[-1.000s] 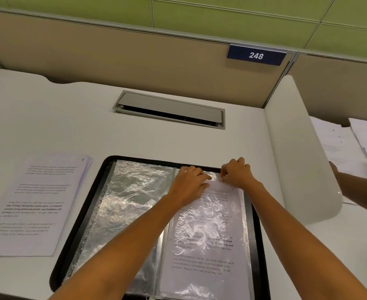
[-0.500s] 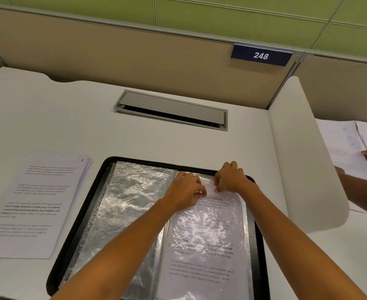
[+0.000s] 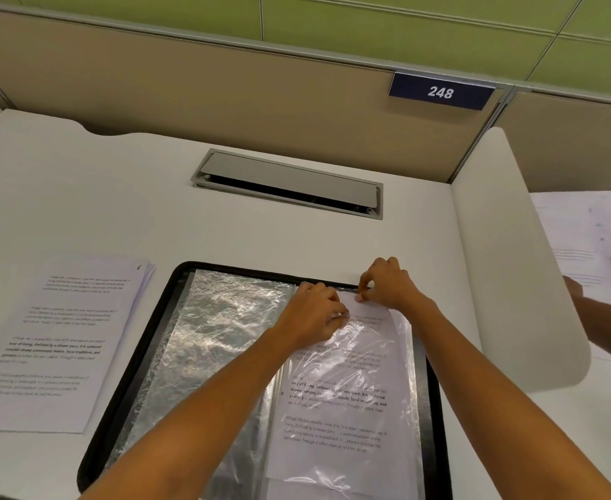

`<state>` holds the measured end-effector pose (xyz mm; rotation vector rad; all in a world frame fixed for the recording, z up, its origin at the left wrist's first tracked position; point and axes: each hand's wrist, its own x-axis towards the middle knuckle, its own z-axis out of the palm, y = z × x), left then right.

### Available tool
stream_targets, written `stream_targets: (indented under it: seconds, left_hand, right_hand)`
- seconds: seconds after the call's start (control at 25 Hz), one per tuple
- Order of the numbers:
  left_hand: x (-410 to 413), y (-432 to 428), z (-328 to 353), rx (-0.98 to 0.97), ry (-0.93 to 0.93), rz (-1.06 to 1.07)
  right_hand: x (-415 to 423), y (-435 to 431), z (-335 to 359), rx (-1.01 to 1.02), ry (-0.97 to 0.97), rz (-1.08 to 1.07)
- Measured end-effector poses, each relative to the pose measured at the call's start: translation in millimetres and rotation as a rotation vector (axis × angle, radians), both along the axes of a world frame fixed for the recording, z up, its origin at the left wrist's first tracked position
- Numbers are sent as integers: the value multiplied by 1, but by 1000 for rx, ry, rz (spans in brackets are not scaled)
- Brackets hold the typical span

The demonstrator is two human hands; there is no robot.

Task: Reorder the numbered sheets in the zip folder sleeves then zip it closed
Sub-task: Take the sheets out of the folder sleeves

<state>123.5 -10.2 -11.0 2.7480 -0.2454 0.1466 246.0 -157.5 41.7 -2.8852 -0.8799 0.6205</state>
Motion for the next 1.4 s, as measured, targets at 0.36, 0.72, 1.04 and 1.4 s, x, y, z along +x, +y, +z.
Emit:
stream_targets:
  seconds: [0.36, 0.72, 1.04, 1.4]
  left_hand:
    - [26, 23, 11, -249, 227, 445]
    - [52, 32, 21, -403, 313, 476]
    - [71, 32, 28, -441, 174, 552]
    - [67, 55, 24, -878, 540, 623]
  right_hand:
    - [19, 10, 8, 165, 182, -80]
    - [25, -4, 28, 225, 353, -289]
    - [39, -19, 32, 397, 364, -664]
    - [49, -25, 36, 971, 509, -795]
